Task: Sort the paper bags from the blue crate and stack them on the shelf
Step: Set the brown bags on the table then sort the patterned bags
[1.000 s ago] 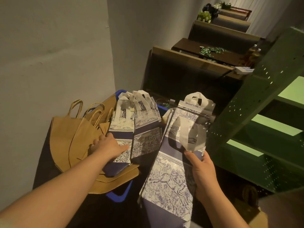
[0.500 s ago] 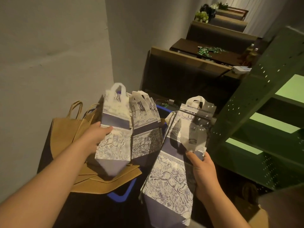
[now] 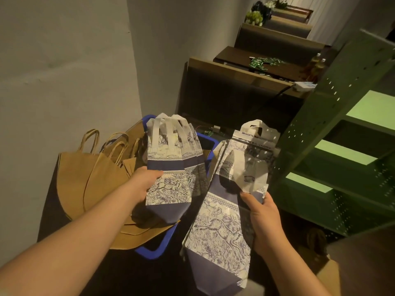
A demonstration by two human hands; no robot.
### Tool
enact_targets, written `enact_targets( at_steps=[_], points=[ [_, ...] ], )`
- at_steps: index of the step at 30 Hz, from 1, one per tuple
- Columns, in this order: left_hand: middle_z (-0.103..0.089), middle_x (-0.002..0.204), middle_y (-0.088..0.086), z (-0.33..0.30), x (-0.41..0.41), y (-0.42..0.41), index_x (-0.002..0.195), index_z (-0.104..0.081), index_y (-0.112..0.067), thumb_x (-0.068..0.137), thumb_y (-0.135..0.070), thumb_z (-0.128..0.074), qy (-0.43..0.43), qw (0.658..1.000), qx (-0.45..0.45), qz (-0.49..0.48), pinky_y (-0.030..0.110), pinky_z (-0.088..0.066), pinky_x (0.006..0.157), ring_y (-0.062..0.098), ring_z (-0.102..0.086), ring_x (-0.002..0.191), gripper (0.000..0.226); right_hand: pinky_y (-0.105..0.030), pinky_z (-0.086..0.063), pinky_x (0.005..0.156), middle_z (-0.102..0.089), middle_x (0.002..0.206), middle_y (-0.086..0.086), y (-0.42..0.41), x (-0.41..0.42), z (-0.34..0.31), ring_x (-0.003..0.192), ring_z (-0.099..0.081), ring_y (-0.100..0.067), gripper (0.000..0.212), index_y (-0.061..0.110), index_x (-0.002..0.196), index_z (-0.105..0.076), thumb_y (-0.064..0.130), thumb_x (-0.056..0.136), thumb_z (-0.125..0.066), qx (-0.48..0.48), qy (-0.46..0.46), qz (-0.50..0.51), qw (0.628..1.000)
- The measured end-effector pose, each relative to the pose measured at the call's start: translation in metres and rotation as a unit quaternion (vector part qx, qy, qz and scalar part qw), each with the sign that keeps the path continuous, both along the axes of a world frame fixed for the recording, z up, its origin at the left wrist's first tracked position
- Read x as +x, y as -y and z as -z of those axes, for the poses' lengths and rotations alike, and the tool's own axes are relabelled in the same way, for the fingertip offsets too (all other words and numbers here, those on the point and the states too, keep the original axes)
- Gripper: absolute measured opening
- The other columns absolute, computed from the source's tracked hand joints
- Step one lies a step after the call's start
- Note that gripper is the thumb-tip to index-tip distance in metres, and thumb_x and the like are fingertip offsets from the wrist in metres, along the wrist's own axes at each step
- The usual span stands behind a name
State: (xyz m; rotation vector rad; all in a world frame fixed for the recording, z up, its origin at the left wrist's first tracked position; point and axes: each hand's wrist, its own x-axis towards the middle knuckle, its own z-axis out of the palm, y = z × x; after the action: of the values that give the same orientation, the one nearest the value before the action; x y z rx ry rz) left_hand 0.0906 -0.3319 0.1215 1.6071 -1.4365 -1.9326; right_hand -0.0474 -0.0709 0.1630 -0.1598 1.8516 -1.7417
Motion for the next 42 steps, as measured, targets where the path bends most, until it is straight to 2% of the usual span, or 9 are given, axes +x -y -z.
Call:
enact_targets(
  at_steps=[6, 11, 17, 20, 23, 29, 34, 37, 42],
  points=[
    [-0.074, 0.100, 0.013, 0.001, -0.004, -0.001, 0.109, -0.065, -0.009, 0.090, -0.020, -0.080, 0.062, 0.997, -0.025, 0.035, 0.046, -0.061, 0.076, 0.035, -0.073, 0.089, 0.027, -0.059, -0.053, 0.098, -0.074, 0.115, -0.005, -0.006, 0.002, 0.003, 0.107, -0.070, -0.030, 0.037, 0.027, 0.125, -0.059, 0.026, 0.091, -0.073, 0.008, 0.006, 0.015, 1.000],
    [-0.075, 0.092, 0.013, 0.000, -0.008, 0.002, 0.098, -0.068, -0.007, 0.088, -0.010, -0.081, 0.061, 0.997, -0.019, 0.041, 0.044, -0.060, 0.073, 0.033, -0.073, 0.083, 0.017, -0.037, -0.055, 0.068, -0.076, 0.105, -0.009, -0.010, -0.003, 0.004, 0.090, -0.074, -0.027, 0.028, 0.020, 0.120, -0.060, 0.016, 0.095, -0.069, -0.003, 0.024, 0.013, 1.000],
    [-0.075, 0.088, 0.024, -0.005, -0.007, -0.002, 0.111, -0.060, 0.001, 0.096, 0.000, -0.063, -0.034, 0.995, 0.098, 0.010, 0.044, -0.062, 0.054, 0.036, -0.076, 0.067, 0.015, -0.041, -0.062, 0.068, -0.077, 0.098, -0.010, -0.008, -0.003, 0.001, 0.080, -0.077, -0.024, 0.026, 0.017, 0.119, -0.060, 0.014, 0.095, -0.067, -0.027, 0.050, 0.007, 0.998],
    [-0.072, 0.093, 0.025, -0.010, 0.000, -0.009, 0.112, -0.062, 0.003, 0.094, 0.009, -0.056, -0.074, 0.993, 0.089, -0.001, 0.046, -0.062, 0.072, 0.036, -0.075, 0.074, 0.020, -0.028, -0.056, 0.049, -0.076, 0.081, -0.006, -0.009, -0.003, -0.007, 0.061, -0.073, -0.019, 0.019, 0.018, 0.116, -0.061, 0.014, 0.097, -0.063, -0.060, 0.078, -0.019, 0.995],
    [-0.071, 0.107, 0.030, -0.015, 0.011, -0.013, 0.124, -0.062, 0.004, 0.087, 0.014, -0.062, -0.100, 0.993, 0.066, -0.019, 0.055, -0.058, 0.088, 0.041, -0.074, 0.088, 0.038, -0.034, -0.057, 0.055, -0.076, 0.082, -0.008, -0.007, -0.003, -0.012, 0.067, -0.073, -0.023, 0.022, 0.018, 0.120, -0.062, 0.013, 0.099, -0.060, -0.097, 0.090, -0.043, 0.990],
    [-0.080, 0.092, 0.008, -0.047, 0.016, -0.036, 0.123, -0.057, -0.031, 0.102, -0.019, -0.062, -0.194, 0.980, 0.030, -0.037, 0.038, -0.062, 0.055, 0.025, -0.078, 0.075, 0.025, -0.041, -0.059, 0.068, -0.076, 0.112, -0.013, 0.008, 0.003, -0.032, 0.093, -0.075, -0.031, 0.056, 0.022, 0.128, -0.061, 0.025, 0.074, -0.076, -0.166, 0.080, -0.105, 0.977],
    [-0.070, 0.125, 0.005, -0.049, 0.014, -0.056, 0.137, -0.055, -0.019, 0.102, -0.006, -0.058, -0.142, 0.987, -0.054, 0.046, 0.044, -0.051, 0.104, 0.021, -0.066, 0.113, 0.037, -0.048, -0.054, 0.095, -0.074, 0.119, -0.006, 0.022, 0.007, -0.041, 0.107, -0.072, -0.025, 0.076, 0.018, 0.128, -0.061, 0.044, 0.061, -0.088, -0.129, 0.026, -0.111, 0.985],
    [-0.071, 0.121, 0.003, -0.053, 0.010, -0.067, 0.121, -0.058, -0.035, 0.102, -0.004, -0.052, -0.155, 0.986, -0.040, 0.045, 0.049, -0.043, 0.112, 0.023, -0.063, 0.118, 0.037, -0.054, -0.050, 0.104, -0.075, 0.118, -0.001, 0.027, 0.009, -0.042, 0.112, -0.070, -0.024, 0.103, 0.022, 0.127, -0.062, 0.062, 0.037, -0.095, -0.116, 0.002, -0.115, 0.987],
    [-0.073, 0.123, 0.005, -0.052, 0.002, -0.079, 0.133, -0.059, -0.027, 0.095, -0.003, -0.051, -0.156, 0.986, -0.038, 0.050, 0.053, -0.044, 0.110, 0.028, -0.063, 0.122, 0.046, -0.062, -0.042, 0.109, -0.072, 0.123, -0.002, 0.026, 0.011, -0.041, 0.120, -0.065, -0.030, 0.096, 0.031, 0.126, -0.063, 0.060, 0.040, -0.096, -0.140, -0.006, -0.115, 0.983]
  ],
)
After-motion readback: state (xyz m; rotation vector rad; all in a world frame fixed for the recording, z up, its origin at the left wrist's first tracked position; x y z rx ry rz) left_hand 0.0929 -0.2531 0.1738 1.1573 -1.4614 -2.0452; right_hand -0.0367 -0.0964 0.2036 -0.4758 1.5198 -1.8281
